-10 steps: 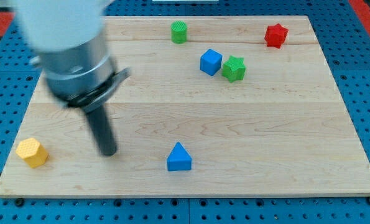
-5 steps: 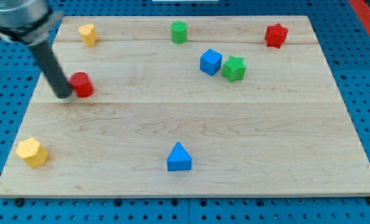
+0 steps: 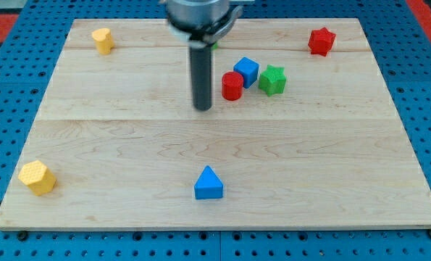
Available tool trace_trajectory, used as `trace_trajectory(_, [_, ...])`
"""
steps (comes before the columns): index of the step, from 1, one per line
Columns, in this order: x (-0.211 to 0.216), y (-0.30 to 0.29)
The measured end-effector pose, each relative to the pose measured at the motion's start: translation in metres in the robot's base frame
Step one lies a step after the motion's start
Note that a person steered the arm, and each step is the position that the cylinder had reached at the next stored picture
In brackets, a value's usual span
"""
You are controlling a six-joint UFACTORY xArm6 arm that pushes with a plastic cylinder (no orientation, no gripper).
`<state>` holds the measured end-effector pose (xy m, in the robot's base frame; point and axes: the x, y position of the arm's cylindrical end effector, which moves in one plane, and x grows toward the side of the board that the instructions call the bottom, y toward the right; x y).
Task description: Move the red circle diagonally top right to the blue triangle
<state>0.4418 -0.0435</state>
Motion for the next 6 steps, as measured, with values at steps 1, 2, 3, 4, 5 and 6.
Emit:
trace_trajectory(1, [0.067, -0.048])
trace_trajectory(2, [0.141, -0.110])
trace_trajectory(3, [0.163, -0.204])
trace_trajectory(4, [0.120, -0.232])
trace_trajectory(5, [0.101, -0.214])
trace_trajectory(6, [0.131, -0.220])
